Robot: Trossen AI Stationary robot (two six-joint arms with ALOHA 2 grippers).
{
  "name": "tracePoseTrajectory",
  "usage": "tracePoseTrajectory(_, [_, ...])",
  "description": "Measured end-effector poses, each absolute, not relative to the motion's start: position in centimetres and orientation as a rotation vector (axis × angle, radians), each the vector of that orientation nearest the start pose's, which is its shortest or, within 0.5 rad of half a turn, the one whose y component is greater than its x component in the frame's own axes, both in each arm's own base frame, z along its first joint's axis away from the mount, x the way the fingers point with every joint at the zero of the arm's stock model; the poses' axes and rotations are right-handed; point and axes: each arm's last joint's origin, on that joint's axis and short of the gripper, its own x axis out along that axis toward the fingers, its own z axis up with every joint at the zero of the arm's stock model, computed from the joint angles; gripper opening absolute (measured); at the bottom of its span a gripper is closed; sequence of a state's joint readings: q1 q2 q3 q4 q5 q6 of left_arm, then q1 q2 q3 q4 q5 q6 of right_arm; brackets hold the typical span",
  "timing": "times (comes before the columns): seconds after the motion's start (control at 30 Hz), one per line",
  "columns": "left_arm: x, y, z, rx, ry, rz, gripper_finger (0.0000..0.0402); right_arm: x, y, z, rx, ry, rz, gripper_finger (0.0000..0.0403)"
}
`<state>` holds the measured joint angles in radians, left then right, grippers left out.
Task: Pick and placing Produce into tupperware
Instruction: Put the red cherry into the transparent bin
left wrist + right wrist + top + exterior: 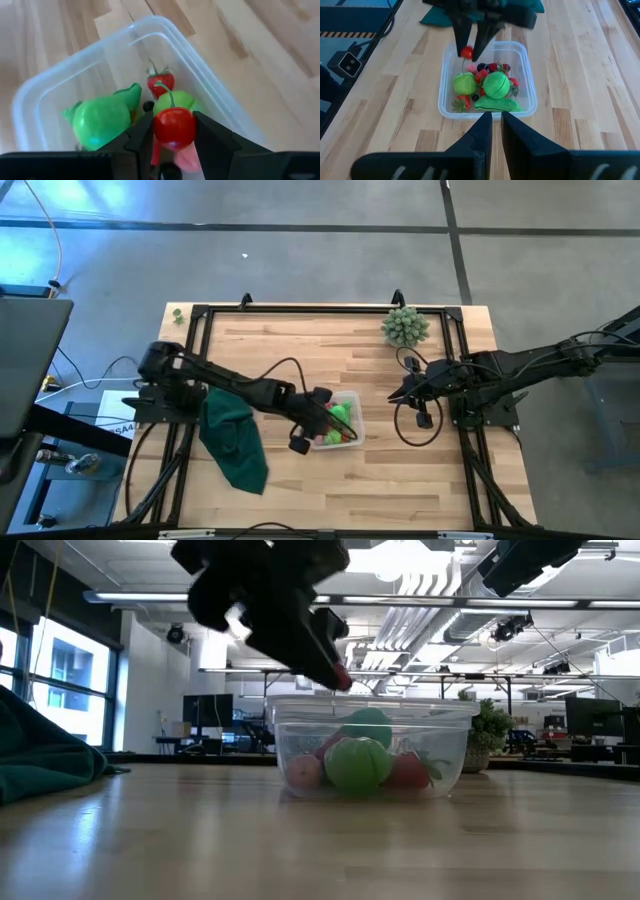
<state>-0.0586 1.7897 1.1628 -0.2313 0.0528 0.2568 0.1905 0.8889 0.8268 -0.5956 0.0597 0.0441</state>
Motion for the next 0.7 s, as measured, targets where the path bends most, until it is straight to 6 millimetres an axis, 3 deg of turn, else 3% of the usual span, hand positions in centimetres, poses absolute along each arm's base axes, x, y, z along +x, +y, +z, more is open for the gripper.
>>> tracePoseTrajectory(0.5, [38.4,-2.4,16.4,0.235,0.876,-0.221,0.0117,17.6,3.2,29.4,-0.039,0.655,0.112,0.003])
tracePoseTrajectory(0.7, [38.4,-2.4,16.5,0.22,0.874,-0.216,0.0118,17.5,3.2,29.4,-0.039,0.656,0.111,0.003])
